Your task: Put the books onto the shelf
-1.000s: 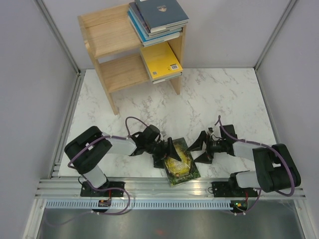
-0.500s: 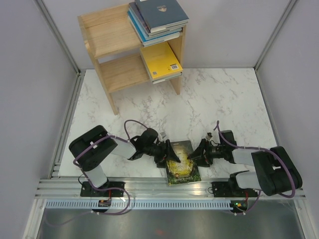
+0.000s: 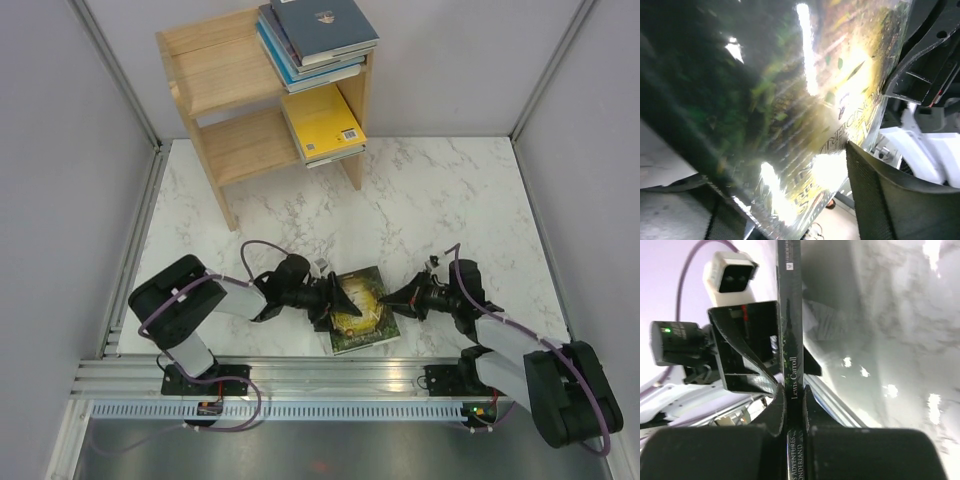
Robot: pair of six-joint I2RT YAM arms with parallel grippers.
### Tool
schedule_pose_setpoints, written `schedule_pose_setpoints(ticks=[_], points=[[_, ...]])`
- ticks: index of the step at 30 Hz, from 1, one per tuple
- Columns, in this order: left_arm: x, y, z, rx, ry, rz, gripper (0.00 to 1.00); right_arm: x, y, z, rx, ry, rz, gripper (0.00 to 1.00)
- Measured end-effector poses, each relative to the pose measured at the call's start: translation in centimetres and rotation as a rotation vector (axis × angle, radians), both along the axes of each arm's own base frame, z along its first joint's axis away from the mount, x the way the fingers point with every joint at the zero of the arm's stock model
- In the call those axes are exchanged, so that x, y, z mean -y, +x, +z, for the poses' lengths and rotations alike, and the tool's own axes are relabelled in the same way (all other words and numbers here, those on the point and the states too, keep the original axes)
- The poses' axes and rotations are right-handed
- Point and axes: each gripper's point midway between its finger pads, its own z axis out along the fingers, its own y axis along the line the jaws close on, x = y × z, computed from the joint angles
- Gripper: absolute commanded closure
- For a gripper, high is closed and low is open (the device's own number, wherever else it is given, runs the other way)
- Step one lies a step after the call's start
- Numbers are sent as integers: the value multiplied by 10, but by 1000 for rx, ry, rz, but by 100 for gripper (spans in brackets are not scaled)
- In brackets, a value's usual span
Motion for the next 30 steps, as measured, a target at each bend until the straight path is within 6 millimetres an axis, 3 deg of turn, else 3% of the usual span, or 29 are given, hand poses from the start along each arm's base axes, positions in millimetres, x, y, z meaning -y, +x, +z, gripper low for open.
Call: schedule_pose_setpoints(ticks=[4,7,10,11,13,14,15,18,19,20,21,23,29,30], points=[[5,9,25,37,-57,18,22,-3,16,31,52,51,-52,100],[8,19,57,93,-132,38,25,-6,32,62,107,91,-86,100],[7,32,89,139,-200,74,42,-8,46,91,156,141,-118,100],[7,37,100,151,-222,88,56,-9,49,99,166,157,-131,100],[6,44,116,159,-241,113,74,-9,54,110,189,185,-144,100],[6,47,122,163,-245,121,90,-9,56,115,197,198,-152,100],[5,49,128,167,-245,129,97,-9,57,119,198,208,-156,100],[5,57,141,162,-221,157,98,-9,61,128,199,230,-175,100],[4,60,145,159,-209,170,98,-9,63,131,198,237,-182,95],[3,64,150,160,-199,185,98,-9,64,134,200,242,-186,85],[2,67,154,163,-190,200,98,-9,66,138,201,249,-189,64],[-2,74,165,174,-170,239,98,-10,69,147,208,259,-190,56],[-29,93,198,231,-174,362,97,-13,79,186,291,264,-174,74],[-35,96,203,244,-180,381,91,-13,80,189,300,263,-176,81]])
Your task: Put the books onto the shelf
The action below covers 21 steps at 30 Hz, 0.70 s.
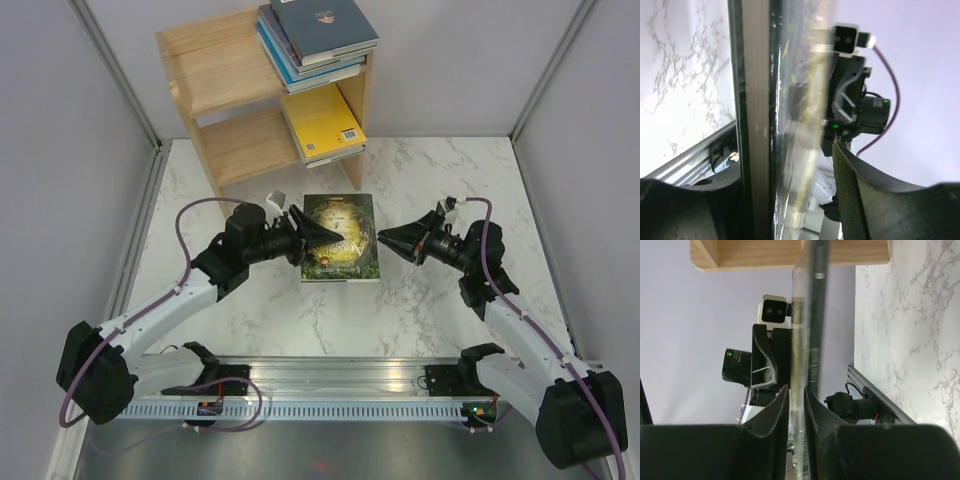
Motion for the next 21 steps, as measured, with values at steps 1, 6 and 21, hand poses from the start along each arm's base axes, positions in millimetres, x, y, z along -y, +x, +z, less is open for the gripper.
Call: schedule_pose_setpoints(ticks=[1,6,21], points=[[-5,3,5,12,-6,16,77,0,1,2,4,2,-4,84],[-12,10,4,18,10,35,51,0,4,5,4,17,-13,96],[-29,7,-7,2,117,69,98,1,3,6,-7,-97,0,2]])
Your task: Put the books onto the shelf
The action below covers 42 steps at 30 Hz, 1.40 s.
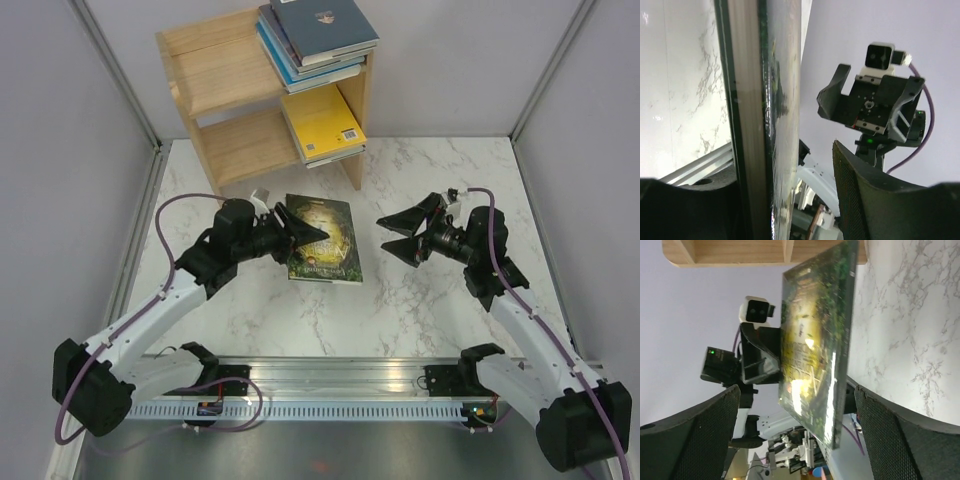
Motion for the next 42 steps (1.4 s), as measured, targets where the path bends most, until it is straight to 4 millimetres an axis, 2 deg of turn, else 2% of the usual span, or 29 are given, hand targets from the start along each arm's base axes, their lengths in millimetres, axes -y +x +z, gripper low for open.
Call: schedule_pose_setpoints(ticks=[3,5,9,13,18,24,25,28,29,32,34,35,37,39,42], points=[[-10,9,20,51,0,48,98,2,-7,3,4,-52,9,2],[-14,17,35,90,-8,77,98,3,-15,-2,-17,-78,14,2],[-16,24,50,128,-22,101,98,-4,-34,-17,-78,-117,45,2],[-15,25,50,127,-21,100,98,-13,-48,-22,-91,-133,69,2],[-14,28,45,117,-12,106,98,-20,-37,-14,-78,-81,42,2],[-12,30,48,126,-25,109,98,-51,-32,-16,-104,-83,93,3],[-12,31,49,127,-30,110,98,-57,-32,-15,-103,-80,103,6],[-11,32,51,130,-40,113,98,-73,-34,-9,-88,-60,125,24],[-11,32,51,130,-42,114,98,-78,-34,-7,-84,-51,129,42],[-11,32,50,129,-44,115,98,-87,-31,-2,-73,-23,133,68],[-14,35,46,117,-39,131,98,-90,-26,8,-55,11,127,76],[-16,36,42,109,-34,140,98,-90,-22,15,-40,31,120,86],[-17,37,39,98,-33,148,98,-92,-17,29,-1,58,114,96],[-18,39,43,109,-42,156,97,-93,-15,31,6,64,112,100],[-20,41,43,110,-41,164,67,-95,-12,30,4,68,112,100]])
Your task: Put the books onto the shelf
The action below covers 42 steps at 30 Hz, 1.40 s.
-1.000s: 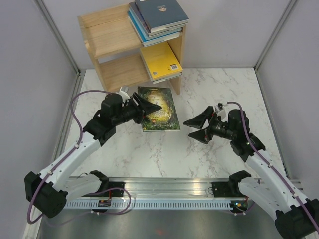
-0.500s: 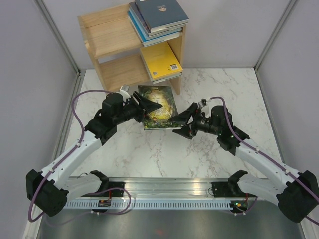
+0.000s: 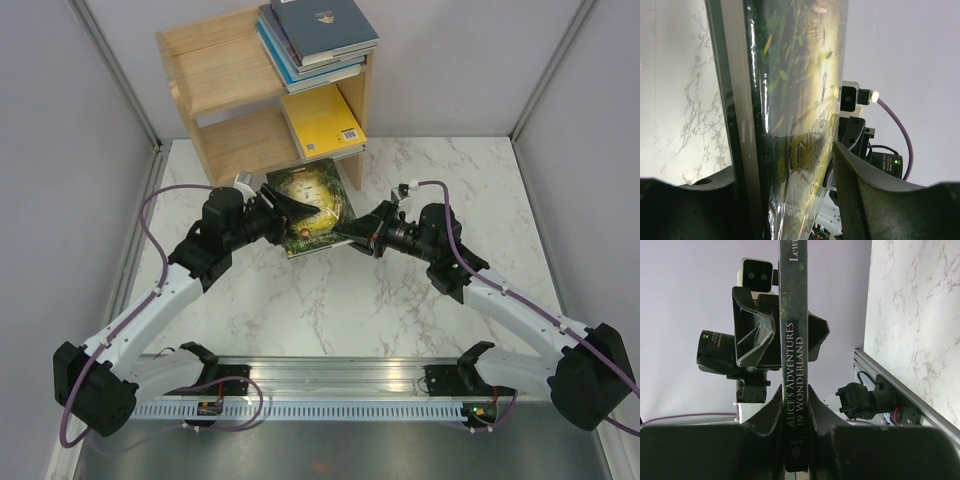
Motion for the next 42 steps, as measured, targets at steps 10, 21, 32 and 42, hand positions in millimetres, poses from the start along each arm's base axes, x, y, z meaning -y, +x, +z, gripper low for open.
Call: schedule_pose_setpoints(ticks=[10,21,32,42], points=[[-9,-6,8,11,-14,-24,0,2,-1,-8,-32,-35,-7,100],[-55,-26,31,110,53,28,0,27,7,1,-43,-89,-71,100],[-72,-60,16,106,129,21,0,17,50,48,24,-66,-49,100],[-82,-71,13,108,160,43,0,32,153,40,-16,-67,-93,100]])
